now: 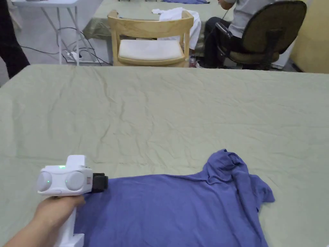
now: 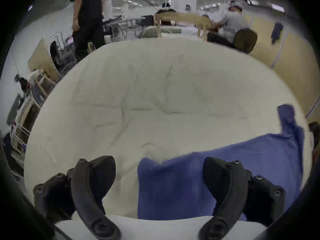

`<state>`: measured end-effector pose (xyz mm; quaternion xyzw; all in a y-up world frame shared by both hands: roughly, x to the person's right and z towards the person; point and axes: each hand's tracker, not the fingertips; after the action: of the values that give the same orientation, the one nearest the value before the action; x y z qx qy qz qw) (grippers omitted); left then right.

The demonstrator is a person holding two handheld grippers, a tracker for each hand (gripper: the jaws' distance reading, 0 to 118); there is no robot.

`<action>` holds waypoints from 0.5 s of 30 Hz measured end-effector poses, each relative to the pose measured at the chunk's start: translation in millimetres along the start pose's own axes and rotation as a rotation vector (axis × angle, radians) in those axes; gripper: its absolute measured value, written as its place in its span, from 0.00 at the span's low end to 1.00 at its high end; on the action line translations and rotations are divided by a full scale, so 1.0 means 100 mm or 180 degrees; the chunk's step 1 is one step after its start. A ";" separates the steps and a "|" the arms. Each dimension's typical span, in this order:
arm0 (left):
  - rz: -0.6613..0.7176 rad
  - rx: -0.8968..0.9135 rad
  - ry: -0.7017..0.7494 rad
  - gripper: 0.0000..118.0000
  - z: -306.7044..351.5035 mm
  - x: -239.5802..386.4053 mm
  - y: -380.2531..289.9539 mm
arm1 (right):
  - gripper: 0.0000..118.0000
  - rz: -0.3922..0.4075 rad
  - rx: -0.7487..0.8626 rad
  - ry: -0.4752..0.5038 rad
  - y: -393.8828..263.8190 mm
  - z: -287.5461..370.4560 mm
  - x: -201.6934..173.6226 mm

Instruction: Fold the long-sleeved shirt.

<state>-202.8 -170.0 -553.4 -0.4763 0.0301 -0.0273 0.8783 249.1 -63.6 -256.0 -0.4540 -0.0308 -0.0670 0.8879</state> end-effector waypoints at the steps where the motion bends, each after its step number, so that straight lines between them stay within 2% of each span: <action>1: -0.0007 -0.0057 -0.0034 0.88 -0.03 0.05 -0.06 | 0.03 -0.0035 -0.0071 -0.0076 -0.02 -0.05 0.07; 3: -0.0053 -0.0192 -0.0173 0.88 -0.10 0.11 -0.11 | 0.03 -0.0073 -0.0157 -0.0152 -0.03 -0.14 0.21; 5: -0.0028 -0.0074 -0.0163 0.85 0.02 0.12 -0.06 | 0.03 -0.0134 -0.0230 -0.0194 -0.04 -0.21 0.33; 6: -0.0076 0.0022 -0.0201 0.68 0.12 0.15 -0.04 | 0.05 -0.0183 -0.0242 -0.0171 -0.05 -0.24 0.37; 7: -0.0179 0.0136 -0.0199 0.43 0.22 0.18 -0.01 | 0.18 -0.0228 -0.0279 -0.0139 -0.05 -0.29 0.42; 8: -0.0238 0.0184 -0.0294 0.08 0.21 0.14 0.02 | 0.45 -0.0276 -0.0327 -0.0087 -0.04 -0.33 0.44; 9: -0.0241 0.0236 -0.0426 0.00 0.28 0.15 0.04 | 0.92 -0.0284 -0.0443 -0.0074 -0.05 -0.43 0.44; 10: -0.0269 0.0269 -0.0408 0.00 0.35 0.15 0.04 | 1.00 -0.0276 -0.0482 -0.0124 -0.05 -0.48 0.43; 12: -0.0307 0.0294 -0.0536 0.00 0.44 0.17 0.03 | 0.94 -0.0215 -0.0450 -0.0098 -0.06 -0.60 0.34; 15: -0.0194 0.0282 -0.0582 0.00 0.58 0.14 0.04 | 0.95 0.0081 -0.0881 -0.0156 -0.06 -0.90 0.24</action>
<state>-184.5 -120.4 -526.1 -0.4381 -0.0659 -0.0117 0.8964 271.6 -142.5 -301.4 -0.5740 -0.0372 -0.0483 0.8166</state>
